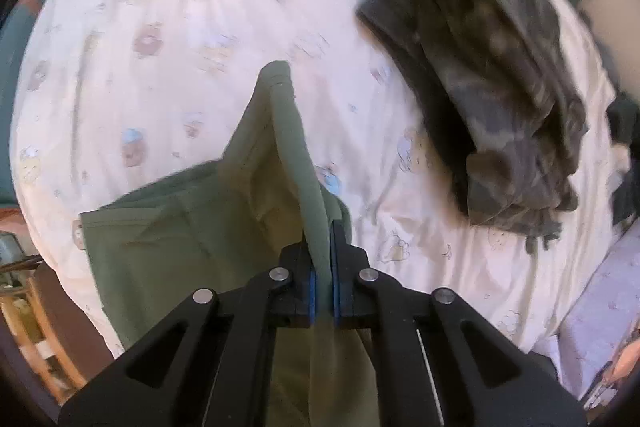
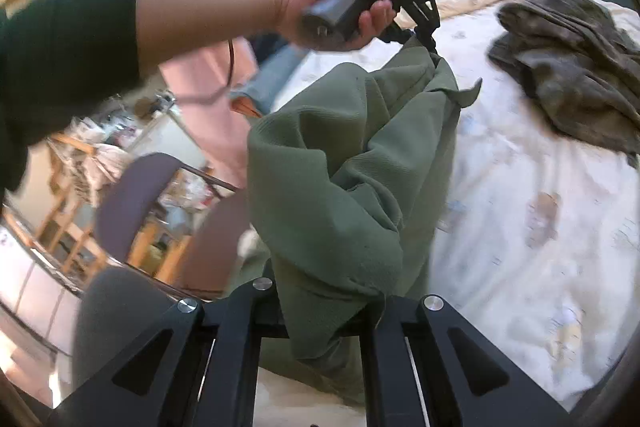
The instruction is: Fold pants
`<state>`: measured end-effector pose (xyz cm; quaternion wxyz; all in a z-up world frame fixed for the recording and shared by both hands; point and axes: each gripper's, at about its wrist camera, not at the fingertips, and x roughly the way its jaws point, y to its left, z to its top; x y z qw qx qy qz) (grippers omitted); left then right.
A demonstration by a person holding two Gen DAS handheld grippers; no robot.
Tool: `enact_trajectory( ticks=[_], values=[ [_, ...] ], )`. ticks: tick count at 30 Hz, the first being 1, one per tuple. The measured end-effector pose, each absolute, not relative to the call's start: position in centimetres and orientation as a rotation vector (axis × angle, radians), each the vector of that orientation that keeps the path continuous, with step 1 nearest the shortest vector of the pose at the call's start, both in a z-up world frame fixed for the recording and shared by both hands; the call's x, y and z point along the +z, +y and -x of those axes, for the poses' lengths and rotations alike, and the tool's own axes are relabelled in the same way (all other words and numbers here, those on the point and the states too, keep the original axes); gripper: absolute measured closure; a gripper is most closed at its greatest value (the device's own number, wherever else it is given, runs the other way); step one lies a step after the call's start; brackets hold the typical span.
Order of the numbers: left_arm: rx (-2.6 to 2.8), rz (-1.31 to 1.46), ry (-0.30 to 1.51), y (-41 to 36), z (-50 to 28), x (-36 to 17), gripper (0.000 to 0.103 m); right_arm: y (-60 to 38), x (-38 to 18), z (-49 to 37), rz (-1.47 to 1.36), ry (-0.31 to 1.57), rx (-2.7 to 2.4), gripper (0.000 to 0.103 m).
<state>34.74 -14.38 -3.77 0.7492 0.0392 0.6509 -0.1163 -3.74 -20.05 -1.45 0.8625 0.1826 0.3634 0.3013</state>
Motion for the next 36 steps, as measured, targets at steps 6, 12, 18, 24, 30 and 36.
enact_trajectory(
  ticks=[6, 12, 18, 24, 30, 36],
  values=[
    [-0.237, 0.025, 1.341, -5.1, -33.9, -1.7, 0.100, -14.2, 0.0, 3.2, -0.214, 0.797, 0.814, 0.096],
    [-0.194, 0.157, 1.237, 6.2, -31.5, -1.5, 0.100, -7.8, -1.8, 3.2, -0.076, 0.899, 1.002, 0.096],
    [-0.107, 0.256, 1.252, 14.2, -29.3, -8.1, 0.100, -2.4, -7.0, 2.9, 0.107, 1.044, 1.090, 0.096],
    [-0.087, 0.204, 1.239, 14.2, -28.4, -11.6, 0.051, -0.4, -11.2, 1.9, 0.110, 1.197, 1.073, 0.090],
    [-0.166, 0.243, 1.078, 13.4, -30.1, -7.1, 0.050, -0.2, -10.9, 1.7, 0.068, 1.222, 1.093, 0.076],
    [-0.255, 0.156, 1.225, 7.1, -34.8, -11.8, 0.051, -1.0, -11.7, 2.4, 0.030, 1.215, 1.115, 0.076]
  ],
)
